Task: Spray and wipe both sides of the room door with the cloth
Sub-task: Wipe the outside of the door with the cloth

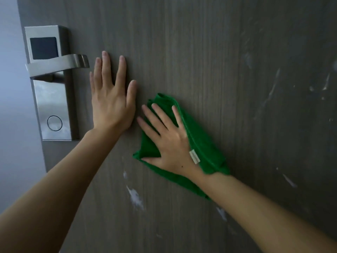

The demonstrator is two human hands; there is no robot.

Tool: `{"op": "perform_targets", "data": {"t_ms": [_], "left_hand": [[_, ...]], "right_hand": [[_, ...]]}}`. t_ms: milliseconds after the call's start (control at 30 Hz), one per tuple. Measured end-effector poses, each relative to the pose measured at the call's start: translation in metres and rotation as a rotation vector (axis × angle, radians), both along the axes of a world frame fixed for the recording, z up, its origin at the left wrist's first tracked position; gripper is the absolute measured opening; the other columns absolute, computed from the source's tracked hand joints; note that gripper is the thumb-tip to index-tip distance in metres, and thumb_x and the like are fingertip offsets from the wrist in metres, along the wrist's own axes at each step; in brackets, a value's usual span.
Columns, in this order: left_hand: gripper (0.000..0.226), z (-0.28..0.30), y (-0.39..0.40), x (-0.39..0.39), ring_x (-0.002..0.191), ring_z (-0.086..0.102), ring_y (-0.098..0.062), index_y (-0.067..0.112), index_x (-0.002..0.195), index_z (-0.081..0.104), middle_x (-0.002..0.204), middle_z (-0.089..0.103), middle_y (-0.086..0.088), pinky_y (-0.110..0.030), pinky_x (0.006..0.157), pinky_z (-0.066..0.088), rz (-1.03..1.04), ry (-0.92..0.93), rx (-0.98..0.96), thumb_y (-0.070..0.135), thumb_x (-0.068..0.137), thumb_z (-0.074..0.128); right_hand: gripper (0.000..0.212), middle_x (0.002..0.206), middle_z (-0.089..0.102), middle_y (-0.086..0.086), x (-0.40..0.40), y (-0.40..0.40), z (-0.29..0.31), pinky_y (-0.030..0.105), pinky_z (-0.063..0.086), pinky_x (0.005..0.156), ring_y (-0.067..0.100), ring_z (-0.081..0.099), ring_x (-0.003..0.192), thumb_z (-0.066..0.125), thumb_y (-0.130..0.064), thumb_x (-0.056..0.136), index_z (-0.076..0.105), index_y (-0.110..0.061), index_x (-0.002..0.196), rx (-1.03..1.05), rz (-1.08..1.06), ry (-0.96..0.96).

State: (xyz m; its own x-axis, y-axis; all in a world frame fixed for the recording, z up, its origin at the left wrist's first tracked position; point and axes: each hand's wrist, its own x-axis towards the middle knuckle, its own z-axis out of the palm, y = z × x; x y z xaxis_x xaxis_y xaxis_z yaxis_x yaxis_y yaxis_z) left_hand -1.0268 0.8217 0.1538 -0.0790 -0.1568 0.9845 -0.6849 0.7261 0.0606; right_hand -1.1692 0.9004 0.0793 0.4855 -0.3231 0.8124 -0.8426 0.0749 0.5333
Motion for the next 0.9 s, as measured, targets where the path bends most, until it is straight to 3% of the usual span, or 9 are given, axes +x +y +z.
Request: {"op": "perform_targets", "data": {"t_ms": [100, 233, 400, 467, 567, 633, 733, 900], "left_hand": [[0.064, 0.002, 0.002, 0.0, 0.148, 0.006, -0.034, 0.015, 0.153, 0.023, 0.16, 0.009, -0.018, -0.047, 0.12, 0.005, 0.01, -0.003, 0.02, 0.048, 0.097, 0.019], [0.061, -0.001, 0.004, 0.004, 0.149, 0.004, -0.032, 0.016, 0.154, 0.019, 0.161, 0.006, -0.017, -0.048, 0.12, 0.009, 0.008, -0.041, 0.036, 0.045, 0.1, 0.022], [0.061, 0.0, 0.004, 0.005, 0.148, 0.004, -0.033, 0.015, 0.154, 0.019, 0.161, 0.006, -0.017, -0.048, 0.12, 0.008, 0.014, -0.044, 0.037, 0.044, 0.1, 0.023], [0.063, 0.0, 0.004, 0.004, 0.148, 0.005, -0.035, 0.014, 0.153, 0.02, 0.161, 0.007, -0.019, -0.047, 0.12, 0.007, 0.019, -0.043, 0.031, 0.045, 0.099, 0.022], [0.062, 0.0, 0.004, 0.003, 0.149, 0.0, -0.032, 0.016, 0.154, 0.015, 0.161, 0.002, -0.016, -0.044, 0.12, 0.001, 0.016, -0.054, 0.054, 0.045, 0.1, 0.024], [0.063, -0.001, 0.004, 0.004, 0.149, -0.005, -0.029, 0.017, 0.155, 0.01, 0.162, -0.003, -0.014, -0.043, 0.12, -0.002, 0.02, -0.071, 0.067, 0.046, 0.101, 0.025], [0.064, 0.001, 0.005, 0.006, 0.149, -0.003, -0.032, 0.016, 0.155, 0.011, 0.162, -0.002, -0.016, -0.044, 0.12, 0.0, 0.036, -0.082, 0.059, 0.047, 0.101, 0.025], [0.062, 0.001, 0.009, 0.005, 0.148, 0.001, -0.034, 0.015, 0.154, 0.015, 0.161, 0.002, -0.018, -0.047, 0.12, 0.006, 0.052, -0.076, 0.054, 0.043, 0.102, 0.03]], "right_hand": [[0.094, 0.155, 0.03, 0.012, -0.015, 0.006, 0.023, 0.051, -0.005, 0.116, 0.028, 0.021, 0.143, 0.051, -0.074, 0.075, 0.037, -0.015, 0.147, -0.033, -0.111, 0.009], [0.096, 0.16, 0.015, 0.009, -0.018, 0.02, 0.062, 0.054, -0.001, 0.115, 0.028, 0.012, 0.147, 0.033, -0.079, 0.079, 0.02, -0.019, 0.152, -0.15, -0.291, -0.272], [0.088, 0.16, 0.012, 0.013, 0.009, 0.009, 0.039, 0.055, 0.002, 0.116, 0.029, 0.01, 0.147, 0.033, -0.069, 0.087, 0.017, -0.013, 0.153, -0.135, -0.302, -0.311], [0.09, 0.16, 0.013, 0.012, 0.017, -0.001, 0.009, 0.054, 0.0, 0.116, 0.028, 0.01, 0.147, 0.041, -0.07, 0.085, 0.02, -0.013, 0.152, -0.057, -0.267, -0.2], [0.098, 0.154, 0.031, 0.012, 0.02, -0.008, -0.044, 0.048, -0.003, 0.118, 0.027, 0.019, 0.143, 0.072, -0.063, 0.067, 0.041, -0.012, 0.144, 0.03, -0.064, -0.105], [0.096, 0.151, 0.038, 0.011, 0.011, -0.005, -0.062, 0.046, -0.004, 0.119, 0.026, 0.023, 0.141, 0.077, -0.06, 0.063, 0.047, -0.013, 0.141, 0.059, 0.003, -0.035], [0.094, 0.152, 0.035, 0.01, -0.006, 0.004, -0.048, 0.046, -0.006, 0.119, 0.026, 0.022, 0.142, 0.069, -0.065, 0.067, 0.044, -0.015, 0.143, 0.088, 0.005, 0.04], [0.091, 0.156, 0.028, 0.01, -0.024, 0.02, 0.039, 0.052, 0.003, 0.115, 0.029, 0.023, 0.144, 0.033, -0.076, 0.078, 0.033, -0.019, 0.148, -0.105, -0.193, -0.153]]}}
